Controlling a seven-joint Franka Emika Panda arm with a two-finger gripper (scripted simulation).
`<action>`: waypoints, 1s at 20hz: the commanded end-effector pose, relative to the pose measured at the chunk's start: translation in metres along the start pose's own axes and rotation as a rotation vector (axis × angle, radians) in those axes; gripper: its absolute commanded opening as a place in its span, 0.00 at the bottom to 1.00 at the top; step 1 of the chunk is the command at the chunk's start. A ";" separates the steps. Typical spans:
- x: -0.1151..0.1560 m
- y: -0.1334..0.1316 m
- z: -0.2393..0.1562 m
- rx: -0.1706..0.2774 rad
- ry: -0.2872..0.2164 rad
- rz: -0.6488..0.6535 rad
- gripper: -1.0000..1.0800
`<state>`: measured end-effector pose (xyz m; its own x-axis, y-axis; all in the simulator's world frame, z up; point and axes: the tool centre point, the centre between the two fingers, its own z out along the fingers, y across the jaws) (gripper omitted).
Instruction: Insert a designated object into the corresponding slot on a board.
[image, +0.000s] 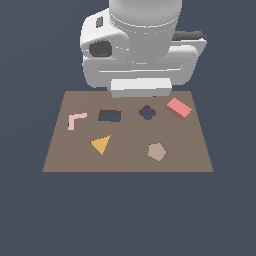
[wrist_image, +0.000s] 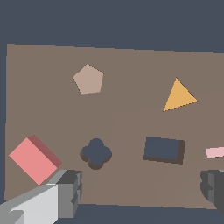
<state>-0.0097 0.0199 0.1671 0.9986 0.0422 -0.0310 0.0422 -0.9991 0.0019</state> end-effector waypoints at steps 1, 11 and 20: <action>0.000 0.000 0.000 0.000 0.000 0.000 0.96; 0.002 -0.027 0.019 -0.001 0.005 -0.122 0.96; -0.008 -0.098 0.068 -0.003 0.018 -0.450 0.96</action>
<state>-0.0196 0.1035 0.1084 0.9096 0.4151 -0.0145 0.4151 -0.9098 -0.0037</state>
